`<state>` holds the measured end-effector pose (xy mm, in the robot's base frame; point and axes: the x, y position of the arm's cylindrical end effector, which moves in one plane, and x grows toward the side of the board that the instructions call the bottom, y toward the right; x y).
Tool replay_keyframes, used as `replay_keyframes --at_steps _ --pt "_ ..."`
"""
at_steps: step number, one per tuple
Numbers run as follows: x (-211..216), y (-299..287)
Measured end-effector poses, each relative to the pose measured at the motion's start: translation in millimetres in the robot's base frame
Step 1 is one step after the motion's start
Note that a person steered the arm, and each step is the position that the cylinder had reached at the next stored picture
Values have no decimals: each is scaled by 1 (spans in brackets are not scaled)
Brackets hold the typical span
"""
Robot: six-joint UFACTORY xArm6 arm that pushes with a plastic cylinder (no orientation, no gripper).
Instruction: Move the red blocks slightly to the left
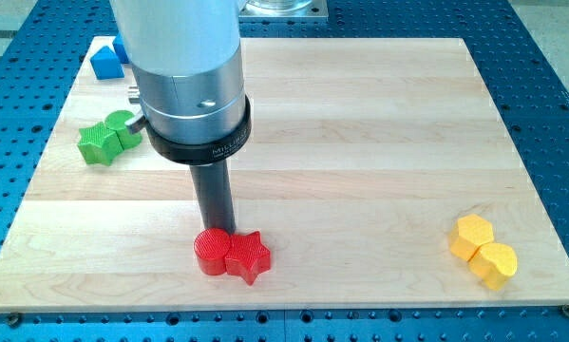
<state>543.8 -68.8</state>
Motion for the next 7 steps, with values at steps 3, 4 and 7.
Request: replay_keyframes --at_steps 3,4,7 --pt "-25 37" --pt "-20 108" --pt "54 73"
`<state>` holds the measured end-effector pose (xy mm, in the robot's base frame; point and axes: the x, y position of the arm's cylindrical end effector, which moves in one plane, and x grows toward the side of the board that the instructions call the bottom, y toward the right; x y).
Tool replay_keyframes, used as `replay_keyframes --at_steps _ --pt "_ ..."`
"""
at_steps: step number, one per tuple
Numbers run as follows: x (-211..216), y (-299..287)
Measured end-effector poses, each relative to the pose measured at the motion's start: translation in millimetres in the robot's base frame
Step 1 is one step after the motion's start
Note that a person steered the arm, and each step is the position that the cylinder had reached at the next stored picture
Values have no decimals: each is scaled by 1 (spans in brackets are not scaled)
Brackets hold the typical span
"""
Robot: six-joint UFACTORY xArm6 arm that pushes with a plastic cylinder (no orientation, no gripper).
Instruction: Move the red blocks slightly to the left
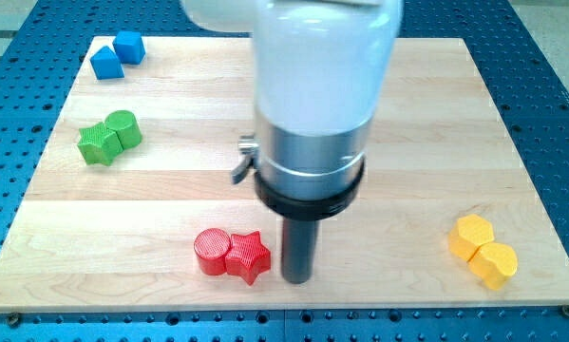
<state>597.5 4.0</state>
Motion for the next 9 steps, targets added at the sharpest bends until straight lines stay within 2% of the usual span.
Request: replay_keyframes --at_steps 2,5,6,7,9 --pt "-2 -60" --pt "-17 -52" --pt "-74 -53" --pt "-90 -92" --pt "-69 -199"
